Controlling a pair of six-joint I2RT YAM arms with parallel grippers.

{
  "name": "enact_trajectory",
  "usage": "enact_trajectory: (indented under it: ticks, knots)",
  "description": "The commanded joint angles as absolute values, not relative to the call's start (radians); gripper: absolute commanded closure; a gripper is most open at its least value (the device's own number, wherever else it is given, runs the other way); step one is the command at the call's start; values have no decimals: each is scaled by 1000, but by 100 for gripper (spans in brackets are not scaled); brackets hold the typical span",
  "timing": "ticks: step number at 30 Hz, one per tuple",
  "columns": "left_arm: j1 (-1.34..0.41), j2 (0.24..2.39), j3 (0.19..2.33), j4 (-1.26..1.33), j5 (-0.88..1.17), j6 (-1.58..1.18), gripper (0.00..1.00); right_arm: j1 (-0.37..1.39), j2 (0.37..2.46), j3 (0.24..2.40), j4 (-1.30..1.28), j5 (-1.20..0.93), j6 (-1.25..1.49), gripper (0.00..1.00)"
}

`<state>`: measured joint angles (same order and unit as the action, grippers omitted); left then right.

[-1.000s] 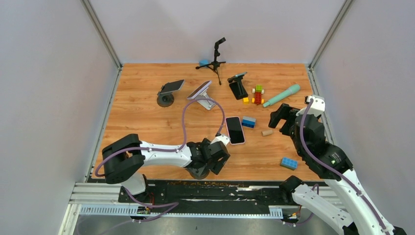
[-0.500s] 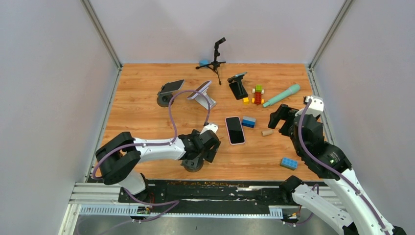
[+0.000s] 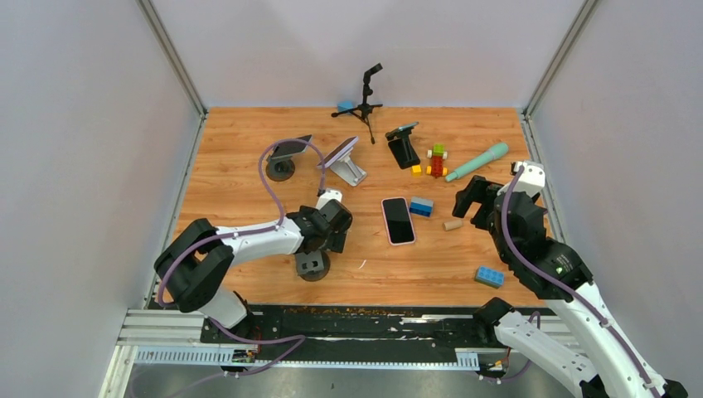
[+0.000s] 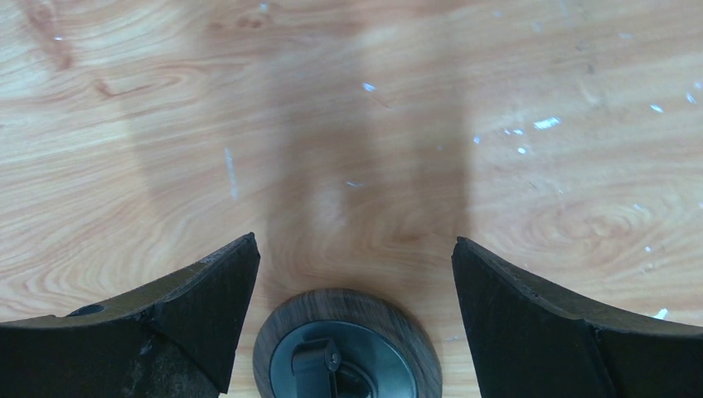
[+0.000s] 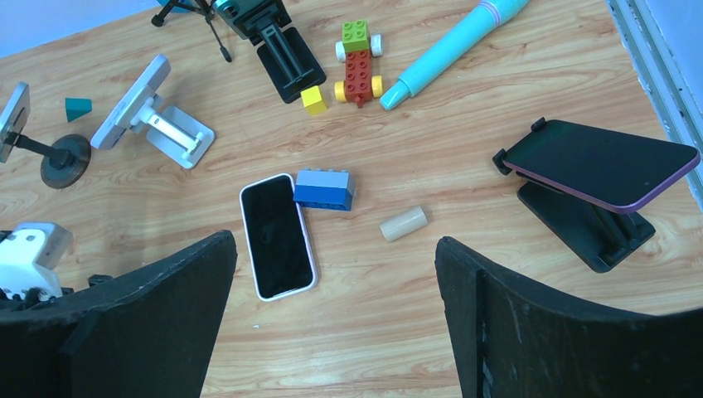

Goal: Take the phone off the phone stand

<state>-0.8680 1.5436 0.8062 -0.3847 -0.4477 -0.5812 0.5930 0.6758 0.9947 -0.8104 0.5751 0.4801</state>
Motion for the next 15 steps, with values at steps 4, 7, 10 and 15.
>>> enact_trajectory:
  ticks: [4,7,10,15]
  knots:
    - [-725,1529,746,-516,-472,-588,5,590,687,990,-778,572,468,9]
    - [-670,1519,727,-503,-449,-608,4,591,684,986,-778,574,464,9]
    - [-652,1512,711,-482,-424,-614,4,591,679,981,-778,579,458,9]
    - [-649,1504,710,-422,-339,-571,2,591,678,977,-778,582,454,9]
